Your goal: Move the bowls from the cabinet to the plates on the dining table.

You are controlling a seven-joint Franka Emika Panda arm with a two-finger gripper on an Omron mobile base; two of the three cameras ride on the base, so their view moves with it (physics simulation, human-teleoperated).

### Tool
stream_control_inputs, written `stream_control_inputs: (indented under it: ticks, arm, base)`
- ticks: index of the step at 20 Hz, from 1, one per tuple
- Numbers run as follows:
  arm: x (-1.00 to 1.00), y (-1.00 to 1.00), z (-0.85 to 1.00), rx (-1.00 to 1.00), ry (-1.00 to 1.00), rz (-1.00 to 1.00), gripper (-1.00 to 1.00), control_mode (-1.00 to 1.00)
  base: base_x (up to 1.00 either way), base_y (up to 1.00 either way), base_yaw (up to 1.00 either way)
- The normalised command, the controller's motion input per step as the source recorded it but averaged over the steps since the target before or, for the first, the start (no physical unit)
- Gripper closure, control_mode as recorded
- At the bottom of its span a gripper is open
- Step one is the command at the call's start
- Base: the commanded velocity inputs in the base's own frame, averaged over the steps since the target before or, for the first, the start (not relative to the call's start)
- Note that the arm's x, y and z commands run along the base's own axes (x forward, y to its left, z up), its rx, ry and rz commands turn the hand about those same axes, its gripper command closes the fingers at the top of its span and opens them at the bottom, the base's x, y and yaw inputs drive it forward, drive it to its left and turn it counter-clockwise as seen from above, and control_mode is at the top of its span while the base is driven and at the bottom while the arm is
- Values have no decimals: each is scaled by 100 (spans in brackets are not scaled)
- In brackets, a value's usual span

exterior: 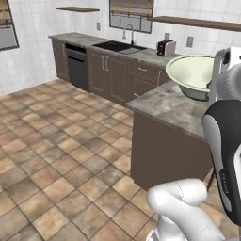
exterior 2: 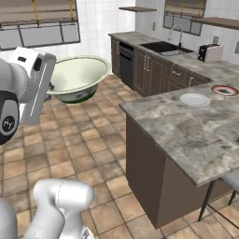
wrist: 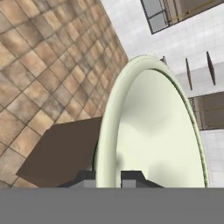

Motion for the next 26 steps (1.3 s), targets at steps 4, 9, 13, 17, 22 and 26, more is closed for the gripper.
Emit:
stream_control_inputs:
  ticks: [4, 9, 13, 17, 22, 26]
  arm:
    - [0, 0, 0, 0, 0, 0, 100, 100]
    - [0, 0, 0, 0, 0, 0, 100, 100]
    - [0, 0, 0, 0, 0, 0, 100, 100]
    - [0, 0, 0, 0, 0, 0, 100, 100]
    - [0, 0, 0, 0, 0, 0, 100, 100]
    - [0, 0, 0, 0, 0, 0, 100, 100]
  base:
    - [46, 0, -27]
    - [48, 5, -29]
    - [52, 10, -29]
    - [55, 21, -29]
    - [56, 22, -28]
    - [50, 14, -29]
